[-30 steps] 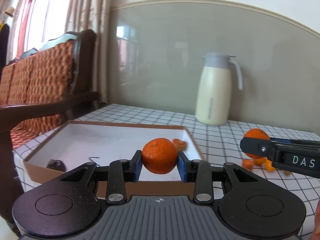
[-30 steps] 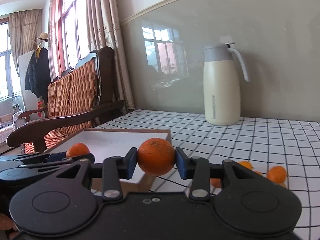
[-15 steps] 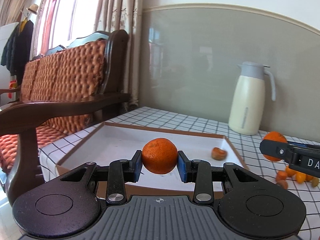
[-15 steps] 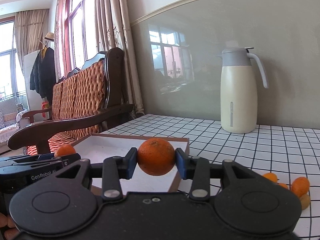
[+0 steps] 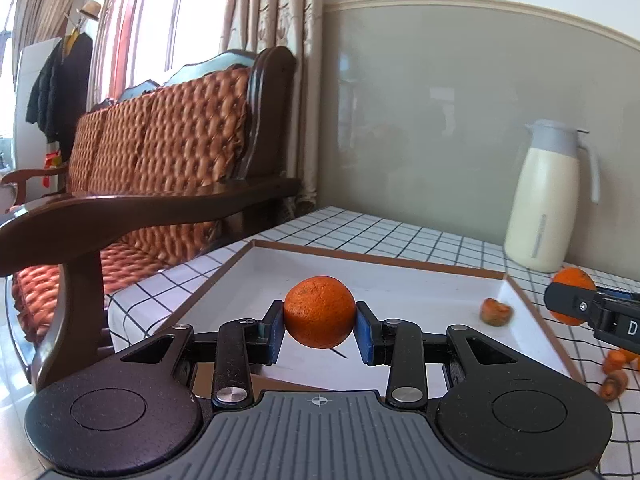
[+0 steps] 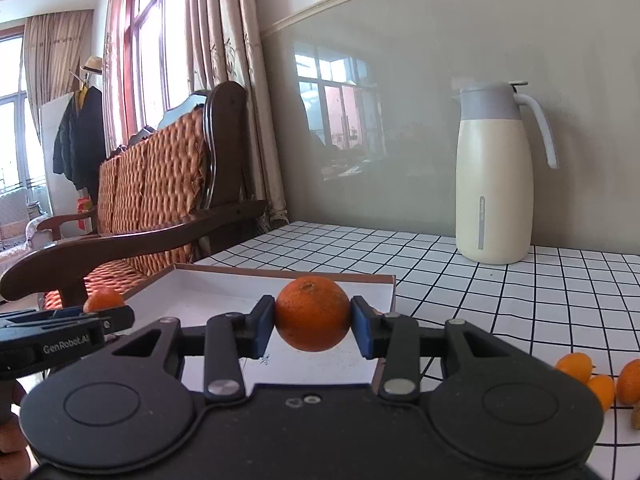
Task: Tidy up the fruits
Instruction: 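Carry the large orange in the left tool over the box while the right tool carries its orange, then open the left tool to drop its orange into the box while the right tool drops its orange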
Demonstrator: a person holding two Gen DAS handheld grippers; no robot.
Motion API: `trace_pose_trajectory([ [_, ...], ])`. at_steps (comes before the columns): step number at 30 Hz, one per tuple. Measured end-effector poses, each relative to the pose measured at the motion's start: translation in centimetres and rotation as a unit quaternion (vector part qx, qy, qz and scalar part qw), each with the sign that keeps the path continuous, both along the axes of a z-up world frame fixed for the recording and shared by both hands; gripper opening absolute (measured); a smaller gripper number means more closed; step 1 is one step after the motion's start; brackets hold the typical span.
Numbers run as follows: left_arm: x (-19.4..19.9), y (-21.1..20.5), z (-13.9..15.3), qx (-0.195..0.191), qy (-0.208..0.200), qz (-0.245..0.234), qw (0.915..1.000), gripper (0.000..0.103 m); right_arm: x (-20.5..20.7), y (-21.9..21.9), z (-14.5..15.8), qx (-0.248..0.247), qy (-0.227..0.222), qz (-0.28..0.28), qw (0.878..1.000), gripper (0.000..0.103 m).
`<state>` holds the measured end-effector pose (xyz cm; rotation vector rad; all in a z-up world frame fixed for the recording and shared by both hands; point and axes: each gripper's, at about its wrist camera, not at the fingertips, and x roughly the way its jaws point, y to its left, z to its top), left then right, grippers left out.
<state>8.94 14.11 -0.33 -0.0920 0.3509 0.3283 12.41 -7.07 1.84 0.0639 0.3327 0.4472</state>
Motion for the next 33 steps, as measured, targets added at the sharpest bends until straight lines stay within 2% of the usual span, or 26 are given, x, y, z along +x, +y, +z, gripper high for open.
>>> trace_pose_trajectory([
  [4,1.2,1.0,-0.5,-0.001,0.01,0.013,0.9999,0.037,1.2,0.7,-0.6,-0.004,0.013,-0.007,1.0,0.033],
  [7,2.4,1.8,-0.9,-0.007,0.02,0.022,0.9996,0.037,2.4,1.3,-1.2,-0.018,0.025,-0.014,0.999,0.038],
  [8,3.0,2.2,-1.1,-0.012,0.025,0.026,0.9993,0.037,2.7,1.5,-1.3,-0.025,0.027,-0.02,0.999,0.057],
  [10,4.4,2.6,-1.6,-0.005,0.04,0.037,0.9985,0.037,2.6,1.4,-1.2,-0.018,0.016,-0.037,0.999,0.088],
  [11,5.1,2.9,-1.8,-0.002,0.049,0.044,0.9978,0.038,2.2,1.1,-0.9,-0.007,0.001,-0.044,0.999,0.09],
  [12,5.6,3.2,-2.0,-0.008,0.058,0.047,0.9972,0.047,1.8,0.8,-0.5,0.003,-0.008,-0.041,0.999,0.091],
  [13,5.9,3.4,-2.0,-0.017,0.061,0.046,0.9969,0.07,1.5,0.6,-0.2,0.009,-0.014,-0.036,0.999,0.092],
  [15,5.5,3.2,-1.5,-0.016,0.042,0.065,0.9968,0.093,0.7,0.1,0.3,0.025,-0.031,-0.035,0.999,0.097],
  [16,5.2,2.9,-1.2,-0.007,0.032,0.07,0.997,0.1,0.4,-0.3,0.4,0.035,-0.039,-0.033,0.998,0.097],
  [19,4.4,1.8,-0.3,0.012,0.018,0.056,0.9982,0.103,0.1,-0.9,0.9,0.048,-0.046,-0.026,0.997,0.097],
  [26,3.5,1.5,-0.1,-0.005,0.022,0.059,0.998,0.103,0.3,-2.2,1.5,0.085,-0.045,-0.023,0.995,0.097],
  [33,2.6,1.2,0.3,0.001,0.012,0.058,0.9982,0.103,0.0,-2.6,1.6,0.081,-0.049,-0.023,0.995,0.097],
])
